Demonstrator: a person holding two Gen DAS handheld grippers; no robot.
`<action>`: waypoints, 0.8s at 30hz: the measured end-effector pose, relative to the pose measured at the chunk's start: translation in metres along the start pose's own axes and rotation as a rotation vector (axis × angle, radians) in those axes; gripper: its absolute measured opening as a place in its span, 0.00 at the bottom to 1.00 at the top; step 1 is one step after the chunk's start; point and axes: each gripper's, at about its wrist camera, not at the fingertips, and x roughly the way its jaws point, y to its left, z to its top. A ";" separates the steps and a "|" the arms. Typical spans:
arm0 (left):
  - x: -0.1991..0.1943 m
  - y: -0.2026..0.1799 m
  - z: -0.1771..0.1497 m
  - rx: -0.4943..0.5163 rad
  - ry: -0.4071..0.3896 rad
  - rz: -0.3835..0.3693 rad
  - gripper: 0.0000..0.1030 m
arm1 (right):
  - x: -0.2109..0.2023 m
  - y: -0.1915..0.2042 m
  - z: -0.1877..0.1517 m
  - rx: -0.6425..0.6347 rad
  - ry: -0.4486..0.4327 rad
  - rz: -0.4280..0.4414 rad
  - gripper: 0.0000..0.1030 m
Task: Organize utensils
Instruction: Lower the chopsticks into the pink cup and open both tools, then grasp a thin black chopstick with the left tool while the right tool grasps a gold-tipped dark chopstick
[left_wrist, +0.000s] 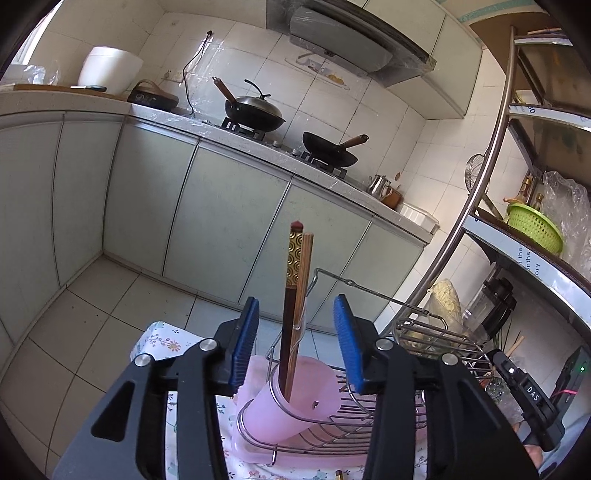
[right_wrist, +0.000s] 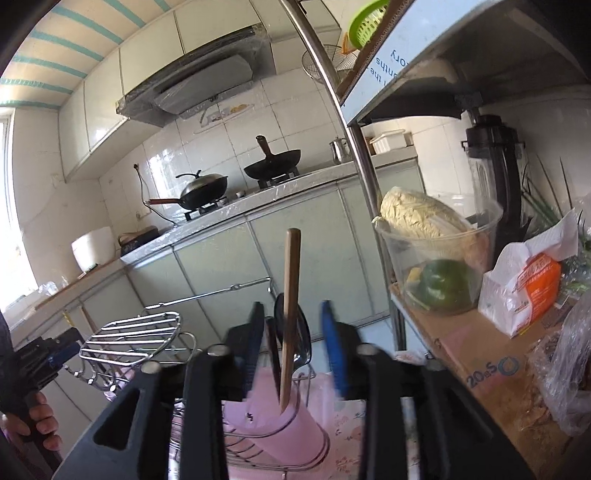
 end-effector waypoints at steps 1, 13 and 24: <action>-0.001 0.000 0.000 0.000 -0.001 0.001 0.41 | -0.001 -0.001 0.000 0.005 0.003 0.000 0.33; -0.027 -0.005 -0.011 0.000 0.025 -0.010 0.41 | -0.024 -0.003 -0.025 0.012 0.065 -0.009 0.33; -0.031 -0.011 -0.062 0.034 0.196 -0.035 0.41 | -0.020 0.012 -0.083 -0.054 0.272 -0.007 0.33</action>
